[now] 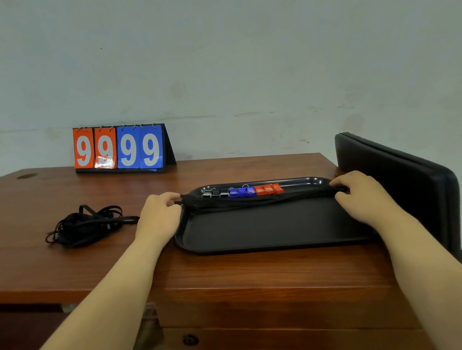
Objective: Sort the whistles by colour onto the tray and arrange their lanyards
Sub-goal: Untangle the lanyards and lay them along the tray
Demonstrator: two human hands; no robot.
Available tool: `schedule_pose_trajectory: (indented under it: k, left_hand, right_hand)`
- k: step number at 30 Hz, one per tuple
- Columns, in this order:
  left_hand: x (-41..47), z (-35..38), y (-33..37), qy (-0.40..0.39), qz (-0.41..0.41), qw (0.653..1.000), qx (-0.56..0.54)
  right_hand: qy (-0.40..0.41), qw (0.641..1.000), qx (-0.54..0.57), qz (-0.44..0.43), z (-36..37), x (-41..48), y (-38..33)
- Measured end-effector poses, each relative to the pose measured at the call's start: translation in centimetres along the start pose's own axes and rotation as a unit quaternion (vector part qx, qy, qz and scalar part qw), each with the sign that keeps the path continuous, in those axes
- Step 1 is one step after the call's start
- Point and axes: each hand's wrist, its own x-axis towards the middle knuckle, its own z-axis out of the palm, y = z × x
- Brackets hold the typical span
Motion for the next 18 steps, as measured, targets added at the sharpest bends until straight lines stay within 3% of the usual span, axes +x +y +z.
schedule_pose_trajectory:
  k: [5,11,18]
  left_hand:
    - [0.30,-0.18,-0.17,-0.067,-0.007,0.998,0.017]
    - [0.07,-0.31,0.11,-0.085,-0.028,0.996,0.031]
    - [-0.42,-0.67,0.37,-0.078,0.010,0.997,-0.003]
  right_hand:
    - [-0.022,1.000,-0.003,-0.004,0.20,0.18,0.08]
    - [-0.082,0.996,-0.031,-0.025,0.37,0.27,0.02]
    - [-0.092,0.996,-0.014,-0.016,0.46,0.32,0.08]
